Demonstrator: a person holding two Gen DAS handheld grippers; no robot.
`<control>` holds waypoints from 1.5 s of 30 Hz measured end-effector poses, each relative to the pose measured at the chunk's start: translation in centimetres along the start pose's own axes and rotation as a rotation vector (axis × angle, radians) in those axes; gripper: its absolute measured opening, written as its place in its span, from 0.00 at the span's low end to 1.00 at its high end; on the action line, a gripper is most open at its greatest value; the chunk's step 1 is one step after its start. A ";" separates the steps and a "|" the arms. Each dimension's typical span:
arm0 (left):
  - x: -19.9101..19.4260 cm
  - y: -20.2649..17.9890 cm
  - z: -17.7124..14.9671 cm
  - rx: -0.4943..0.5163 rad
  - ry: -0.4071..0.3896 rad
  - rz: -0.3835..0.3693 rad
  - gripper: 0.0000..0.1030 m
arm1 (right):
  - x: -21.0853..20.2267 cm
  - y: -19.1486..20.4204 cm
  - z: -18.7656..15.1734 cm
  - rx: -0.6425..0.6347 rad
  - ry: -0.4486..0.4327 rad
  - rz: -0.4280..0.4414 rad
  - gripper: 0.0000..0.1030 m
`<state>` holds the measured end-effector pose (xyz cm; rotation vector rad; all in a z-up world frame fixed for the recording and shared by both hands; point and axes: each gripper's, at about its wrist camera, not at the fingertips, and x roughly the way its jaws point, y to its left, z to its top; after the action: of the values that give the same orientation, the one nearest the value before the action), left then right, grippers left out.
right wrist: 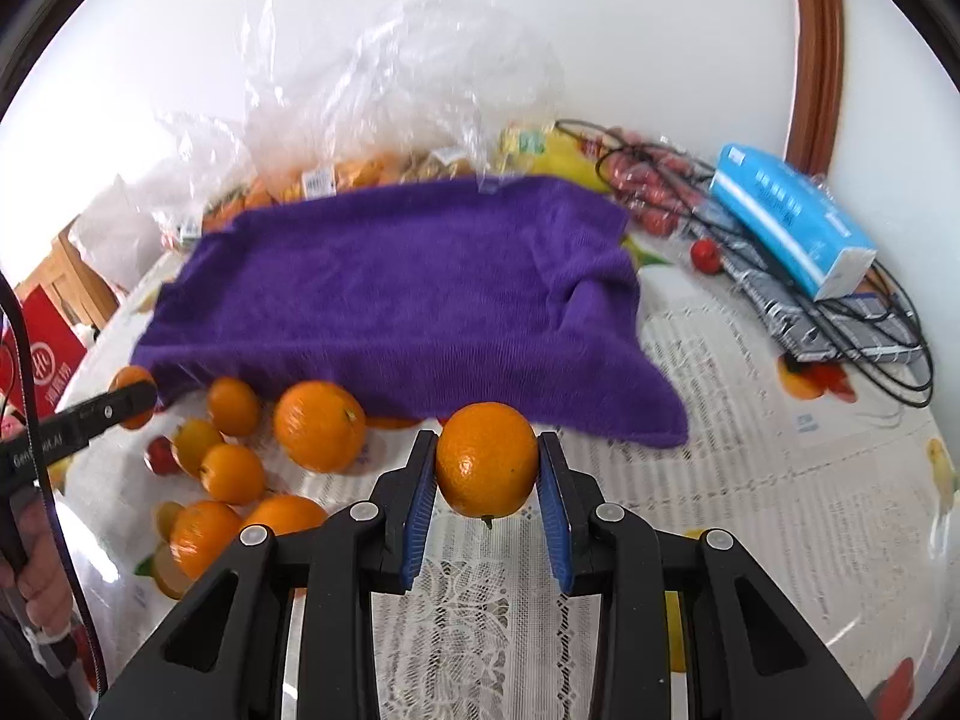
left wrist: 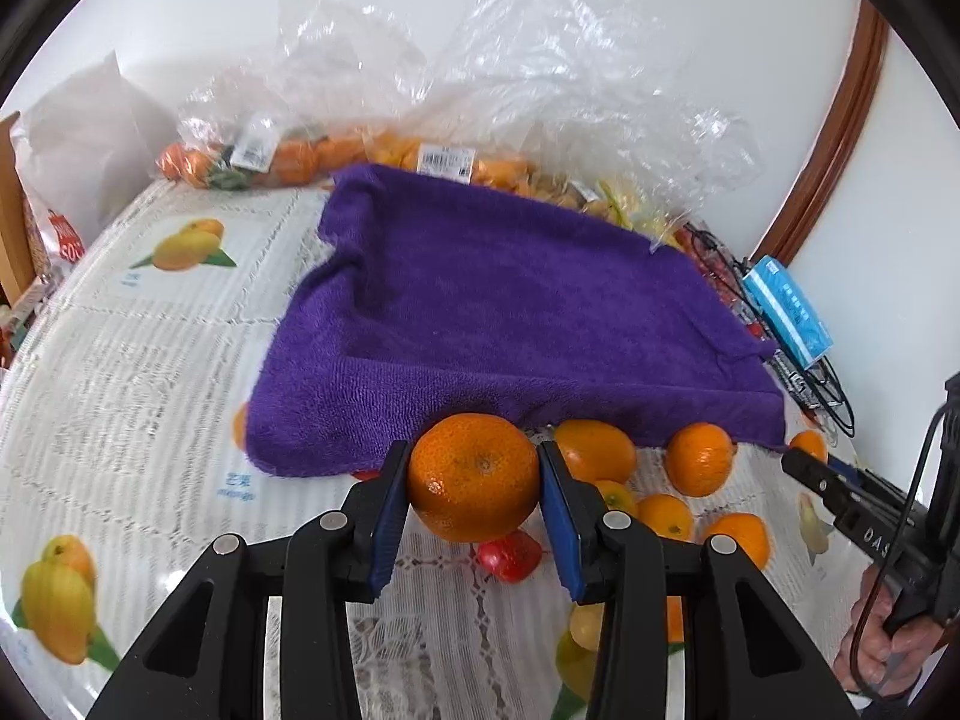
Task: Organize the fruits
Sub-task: 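Lift both held oranges and carry them over the purple towel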
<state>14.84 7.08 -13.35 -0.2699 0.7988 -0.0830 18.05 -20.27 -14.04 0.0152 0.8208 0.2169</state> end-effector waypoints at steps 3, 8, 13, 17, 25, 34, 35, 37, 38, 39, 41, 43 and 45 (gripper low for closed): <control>-1.2 -0.3 0.3 0.008 -0.019 0.005 0.38 | -1.1 0.2 0.7 0.000 -0.027 -0.005 0.32; -2.3 -0.5 1.8 0.002 -0.058 0.026 0.38 | -2.3 1.1 2.5 -0.007 -0.064 0.005 0.32; -2.4 -0.8 4.1 -0.015 -0.089 0.027 0.38 | -3.0 1.9 4.8 -0.020 -0.109 0.008 0.32; -1.6 -1.5 5.9 -0.001 -0.109 0.030 0.38 | -2.6 1.9 6.3 0.001 -0.140 0.014 0.32; 2.2 -1.8 8.5 -0.001 -0.099 0.044 0.38 | 0.3 1.6 9.3 0.031 -0.138 0.042 0.32; 6.8 -1.0 9.5 -0.023 -0.044 0.033 0.38 | 3.9 1.1 10.4 0.016 -0.133 0.013 0.32; 7.3 -0.8 9.2 -0.025 -0.037 0.029 0.38 | 4.4 0.8 10.1 0.022 -0.119 0.020 0.32; 7.9 -0.6 8.8 -0.028 -0.021 0.035 0.38 | 5.4 0.8 9.7 0.011 -0.091 0.016 0.32; 8.1 -0.7 8.6 -0.025 -0.013 0.034 0.38 | 5.7 0.8 9.6 0.004 -0.087 0.009 0.32; 8.2 -0.7 8.5 -0.023 -0.010 0.033 0.38 | 6.0 0.8 9.4 -0.002 -0.083 0.001 0.32; 8.4 -0.9 8.1 -0.014 -0.006 0.031 0.38 | 6.6 0.9 9.2 -0.009 -0.069 -0.003 0.32; 8.5 -1.1 7.8 -0.003 -0.010 0.034 0.38 | 7.2 0.9 8.9 -0.009 -0.048 0.014 0.32; 8.6 -1.3 7.6 0.012 -0.011 0.043 0.38 | 7.6 0.9 8.6 -0.006 -0.038 0.017 0.32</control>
<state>26.32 5.87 -13.88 -0.2411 0.7929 -0.0457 29.22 -17.31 -13.59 0.0207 0.7820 0.2343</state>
